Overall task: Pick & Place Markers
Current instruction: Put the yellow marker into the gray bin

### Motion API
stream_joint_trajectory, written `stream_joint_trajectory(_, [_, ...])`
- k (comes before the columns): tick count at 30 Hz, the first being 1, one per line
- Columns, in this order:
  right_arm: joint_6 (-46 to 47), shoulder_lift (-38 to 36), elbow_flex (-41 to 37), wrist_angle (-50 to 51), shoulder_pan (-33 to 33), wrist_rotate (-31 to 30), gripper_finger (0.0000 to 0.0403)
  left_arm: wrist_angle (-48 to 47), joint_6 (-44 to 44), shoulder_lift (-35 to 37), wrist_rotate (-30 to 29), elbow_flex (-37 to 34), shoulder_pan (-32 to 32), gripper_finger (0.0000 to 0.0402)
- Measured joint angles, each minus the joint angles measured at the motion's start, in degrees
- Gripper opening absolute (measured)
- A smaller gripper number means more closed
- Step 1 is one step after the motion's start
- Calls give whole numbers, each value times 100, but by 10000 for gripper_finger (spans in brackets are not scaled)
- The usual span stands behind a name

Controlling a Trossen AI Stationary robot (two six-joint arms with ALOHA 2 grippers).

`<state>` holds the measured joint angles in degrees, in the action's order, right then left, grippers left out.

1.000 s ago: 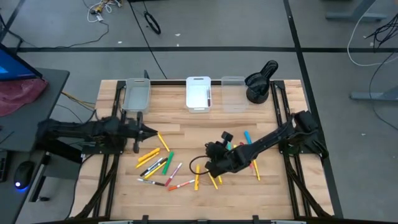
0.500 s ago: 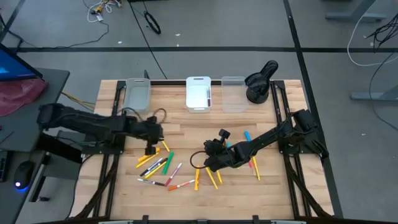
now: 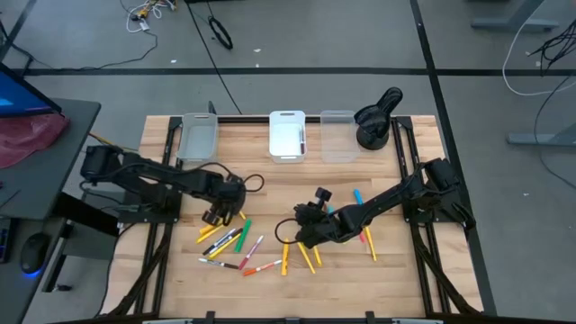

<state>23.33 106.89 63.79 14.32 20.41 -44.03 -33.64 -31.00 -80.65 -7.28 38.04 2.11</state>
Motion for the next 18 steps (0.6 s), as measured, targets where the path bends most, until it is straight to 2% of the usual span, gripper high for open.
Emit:
stream_joint_trajectory(5, [-310, 0, 0, 0, 62, 257, 25, 481, -281, -299, -343, 0, -26, 197])
stream_joint_trajectory(12, [-698, 0, 0, 0, 81, 259, 25, 651, -242, -602, 27, 26, -216, 159])
stream_joint_trajectory(18, [-877, 0, 0, -29, 29, 258, 25, 544, 342, -643, 424, 26, -525, 116])
